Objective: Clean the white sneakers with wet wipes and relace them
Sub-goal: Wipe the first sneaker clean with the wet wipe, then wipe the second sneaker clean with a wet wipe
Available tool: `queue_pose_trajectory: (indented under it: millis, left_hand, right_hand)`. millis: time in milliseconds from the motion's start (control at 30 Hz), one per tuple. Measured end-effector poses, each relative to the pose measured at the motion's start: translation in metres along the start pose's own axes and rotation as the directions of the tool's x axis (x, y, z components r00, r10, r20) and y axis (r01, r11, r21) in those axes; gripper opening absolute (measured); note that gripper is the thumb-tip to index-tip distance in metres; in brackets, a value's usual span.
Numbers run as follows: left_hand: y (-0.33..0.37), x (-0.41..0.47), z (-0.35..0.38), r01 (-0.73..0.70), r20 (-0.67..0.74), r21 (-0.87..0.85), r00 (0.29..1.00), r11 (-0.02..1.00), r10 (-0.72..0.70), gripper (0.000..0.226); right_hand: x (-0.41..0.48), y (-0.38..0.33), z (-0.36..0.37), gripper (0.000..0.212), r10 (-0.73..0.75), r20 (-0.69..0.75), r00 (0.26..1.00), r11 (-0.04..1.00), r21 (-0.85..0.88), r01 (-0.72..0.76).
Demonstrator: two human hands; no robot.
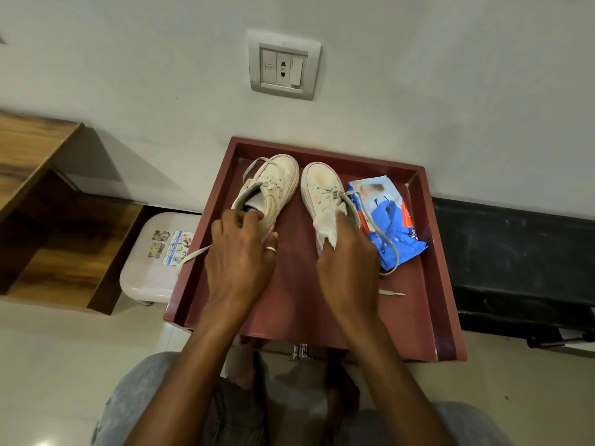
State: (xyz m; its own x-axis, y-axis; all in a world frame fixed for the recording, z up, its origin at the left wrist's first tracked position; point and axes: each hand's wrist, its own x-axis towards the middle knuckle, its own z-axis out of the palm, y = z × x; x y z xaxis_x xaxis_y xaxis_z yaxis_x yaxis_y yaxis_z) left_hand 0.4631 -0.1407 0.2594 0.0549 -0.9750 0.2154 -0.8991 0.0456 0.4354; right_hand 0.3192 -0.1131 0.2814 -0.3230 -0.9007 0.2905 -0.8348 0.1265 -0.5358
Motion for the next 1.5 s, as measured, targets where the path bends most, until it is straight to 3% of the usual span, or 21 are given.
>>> queue_pose_trajectory:
  millis: [100, 300, 500, 600, 733, 767, 867, 1067, 1167, 1267, 1333, 1400, 1500]
  left_hand:
    - [-0.001, 0.002, 0.005, 0.041, 0.012, 0.065, 0.999, 0.997, -0.042, 0.05]
    - [-0.014, 0.02, 0.01, 0.165, 0.072, 0.004, 0.984, 0.986, -0.165, 0.051]
    - [-0.017, 0.024, 0.002, 0.067, 0.033, -0.045, 0.997, 0.997, -0.066, 0.036]
    - [-0.021, 0.023, -0.017, 0.124, -0.019, -0.173, 0.991, 0.977, -0.129, 0.032]
    - [-0.022, 0.004, -0.043, 0.187, -0.105, -0.413, 0.962, 0.891, -0.251, 0.029]
    - [-0.023, -0.003, -0.048, 0.2, -0.083, -0.51, 0.957, 0.836, -0.279, 0.03]
    - [-0.033, -0.009, -0.067, 0.209, 0.008, -0.764, 0.949, 0.61, -0.315, 0.03]
    - [-0.032, -0.007, -0.087, 0.09, 0.022, -0.972, 0.955, 0.219, -0.296, 0.028]
    - [-0.032, -0.007, -0.079, 0.146, 0.11, -0.975, 0.971, 0.165, -0.212, 0.023]
    - [-0.03, -0.008, -0.072, 0.2, 0.178, -0.955, 0.977, 0.217, -0.117, 0.04]
    - [-0.024, -0.011, -0.07, 0.223, 0.214, -0.944, 0.975, 0.244, -0.064, 0.048]
    - [-0.022, -0.012, -0.066, 0.285, 0.276, -0.931, 0.958, 0.227, -0.07, 0.047]
    - [-0.019, -0.014, -0.062, 0.372, 0.363, -0.894, 0.928, 0.25, -0.084, 0.041]
  right_hand:
    - [-0.023, 0.008, -0.016, 0.038, -0.098, 0.083, 0.992, 0.976, 0.202, 0.08]
    - [-0.044, 0.013, -0.031, 0.017, 0.021, 0.243, 0.97, 0.894, 0.431, -0.127]
    - [-0.032, -0.004, -0.046, 0.038, 0.144, 0.355, 0.924, 0.765, 0.552, -0.331]
    - [-0.031, -0.004, -0.051, 0.041, 0.168, 0.363, 0.916, 0.727, 0.582, -0.364]
    - [-0.028, -0.002, -0.053, 0.014, 0.167, 0.357, 0.919, 0.722, 0.59, -0.361]
    - [-0.027, -0.002, -0.053, 0.008, 0.163, 0.354, 0.921, 0.726, 0.589, -0.355]
    - [-0.025, -0.001, -0.053, 0.017, 0.171, 0.343, 0.924, 0.707, 0.61, -0.358]
    - [-0.014, 0.007, -0.068, 0.015, 0.285, 0.319, 0.904, 0.49, 0.762, -0.424]
    - [-0.004, 0.018, -0.074, 0.032, 0.369, 0.364, 0.855, 0.362, 0.791, -0.493]
    - [0.004, 0.029, -0.084, 0.055, 0.292, 0.467, 0.835, 0.145, 0.841, -0.521]
    - [0.006, 0.033, -0.089, 0.065, 0.214, 0.502, 0.838, 0.191, 0.819, -0.54]
    - [0.005, 0.034, -0.092, 0.057, 0.208, 0.489, 0.847, 0.278, 0.801, -0.531]
    - [0.002, 0.039, -0.093, 0.046, 0.28, 0.46, 0.843, 0.29, 0.796, -0.531]
